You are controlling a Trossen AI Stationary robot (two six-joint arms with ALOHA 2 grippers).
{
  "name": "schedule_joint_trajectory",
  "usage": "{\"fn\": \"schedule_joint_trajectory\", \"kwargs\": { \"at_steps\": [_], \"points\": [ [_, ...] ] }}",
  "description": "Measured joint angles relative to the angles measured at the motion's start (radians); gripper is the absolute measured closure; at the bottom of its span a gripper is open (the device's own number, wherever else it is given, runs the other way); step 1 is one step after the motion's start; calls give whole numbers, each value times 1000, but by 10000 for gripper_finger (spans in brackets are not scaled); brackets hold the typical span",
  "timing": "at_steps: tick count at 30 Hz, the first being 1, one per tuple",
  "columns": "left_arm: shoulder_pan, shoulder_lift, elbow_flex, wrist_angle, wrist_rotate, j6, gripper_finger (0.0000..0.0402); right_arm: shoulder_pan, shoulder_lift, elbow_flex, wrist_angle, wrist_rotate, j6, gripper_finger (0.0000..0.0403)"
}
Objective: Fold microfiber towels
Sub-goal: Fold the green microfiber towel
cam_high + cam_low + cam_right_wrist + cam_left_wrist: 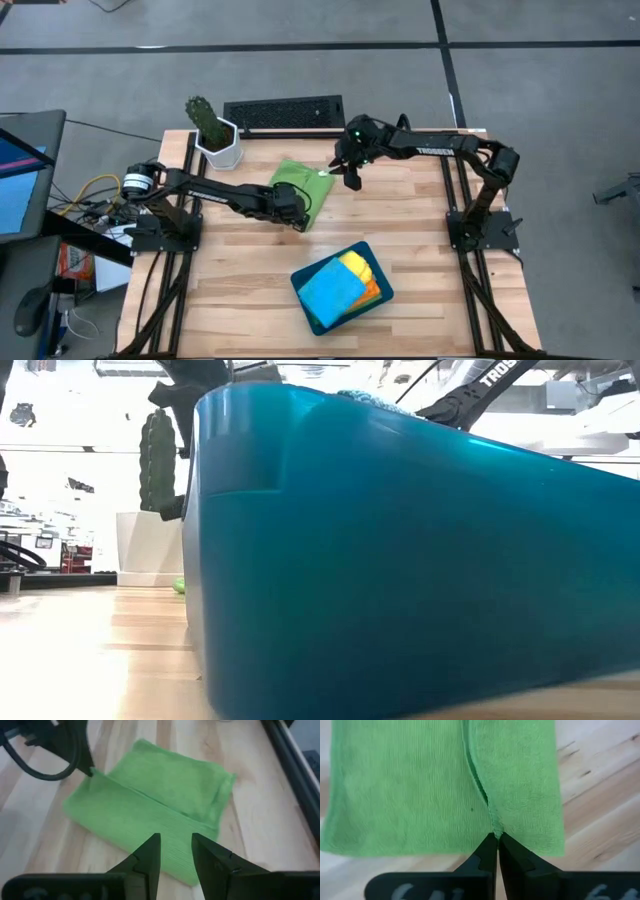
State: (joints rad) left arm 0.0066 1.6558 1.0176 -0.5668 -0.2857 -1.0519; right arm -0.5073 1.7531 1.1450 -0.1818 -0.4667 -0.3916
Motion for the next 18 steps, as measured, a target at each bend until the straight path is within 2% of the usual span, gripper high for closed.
{"fn": "schedule_joint_trajectory", "kwargs": {
  "at_steps": [8, 18],
  "points": [
    [-4, -2, -20, 22, -17, 19, 401, 38, 2, 0, 14, -2, -1, 269],
    [-21, -2, -23, -51, -53, -14, 401, 70, 3, 0, 14, -1, -1, 269]
  ]
}}
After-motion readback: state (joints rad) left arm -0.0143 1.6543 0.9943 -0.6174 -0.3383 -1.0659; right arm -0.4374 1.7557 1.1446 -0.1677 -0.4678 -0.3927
